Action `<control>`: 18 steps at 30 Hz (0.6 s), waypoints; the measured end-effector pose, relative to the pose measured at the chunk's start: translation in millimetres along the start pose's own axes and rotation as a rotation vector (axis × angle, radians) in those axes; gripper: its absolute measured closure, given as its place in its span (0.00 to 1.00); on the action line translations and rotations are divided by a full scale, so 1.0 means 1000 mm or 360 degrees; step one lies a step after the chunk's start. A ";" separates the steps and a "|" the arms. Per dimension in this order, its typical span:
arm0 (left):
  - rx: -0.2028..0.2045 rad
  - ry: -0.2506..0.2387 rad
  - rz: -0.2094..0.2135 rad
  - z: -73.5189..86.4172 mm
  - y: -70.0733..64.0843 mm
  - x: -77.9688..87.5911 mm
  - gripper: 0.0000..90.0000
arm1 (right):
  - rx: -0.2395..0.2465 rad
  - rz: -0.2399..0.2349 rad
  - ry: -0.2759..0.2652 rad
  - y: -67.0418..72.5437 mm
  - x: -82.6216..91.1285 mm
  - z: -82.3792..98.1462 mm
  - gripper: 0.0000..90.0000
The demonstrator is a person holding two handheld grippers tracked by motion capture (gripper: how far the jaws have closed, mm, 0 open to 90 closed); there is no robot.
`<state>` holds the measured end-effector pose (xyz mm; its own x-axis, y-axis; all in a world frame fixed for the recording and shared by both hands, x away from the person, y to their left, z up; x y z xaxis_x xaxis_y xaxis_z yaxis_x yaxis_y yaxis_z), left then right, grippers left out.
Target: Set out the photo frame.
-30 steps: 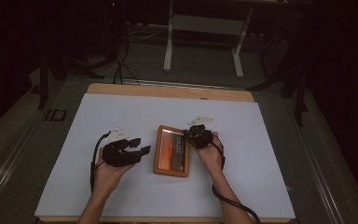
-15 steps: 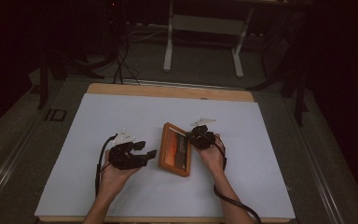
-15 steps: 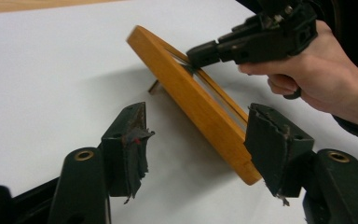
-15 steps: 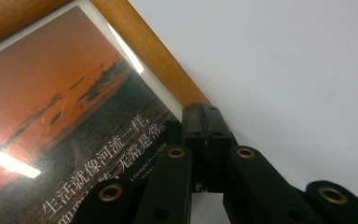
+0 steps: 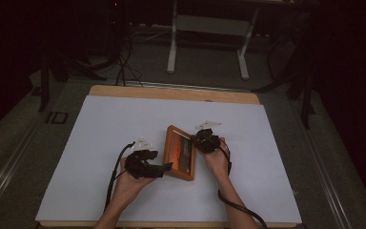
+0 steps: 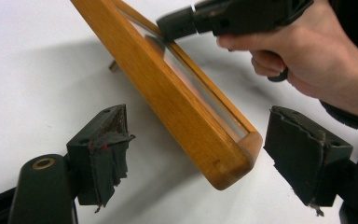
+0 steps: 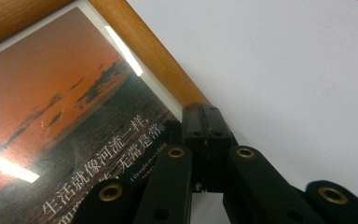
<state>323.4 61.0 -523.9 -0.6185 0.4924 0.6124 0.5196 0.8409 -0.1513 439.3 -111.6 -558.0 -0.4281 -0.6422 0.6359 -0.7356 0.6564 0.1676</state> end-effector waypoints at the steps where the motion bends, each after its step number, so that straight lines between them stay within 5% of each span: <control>1: 0.0000 0.0000 0.0000 0.000 0.000 0.000 0.24 | 0.0000 0.0000 0.0000 0.000 0.000 0.000 1.00; 13: 0.0111 0.0091 0.0191 0.007 -0.007 -0.022 0.44 | 0.0002 -0.0004 -0.0001 0.000 0.000 0.000 1.00; 18: 0.0163 0.0104 0.0204 0.007 -0.006 -0.025 0.49 | 0.0006 -0.0004 -0.0002 0.000 0.000 0.000 1.00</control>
<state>331.4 45.0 -543.6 -0.5097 0.5840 0.6318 0.5266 0.7925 -0.3076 439.3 -112.0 -558.2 -0.4268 -0.6445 0.6344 -0.7388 0.6531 0.1665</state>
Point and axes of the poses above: each handheld gripper's, and its own axes: x roughly backward along the jaws, z roughly out of its underside, y roughly to its left, the point moved 6 cm from there along -x, roughly forward along the jaws, and after that the axes turned 13 degrees about -z, right-handed, at the moved point
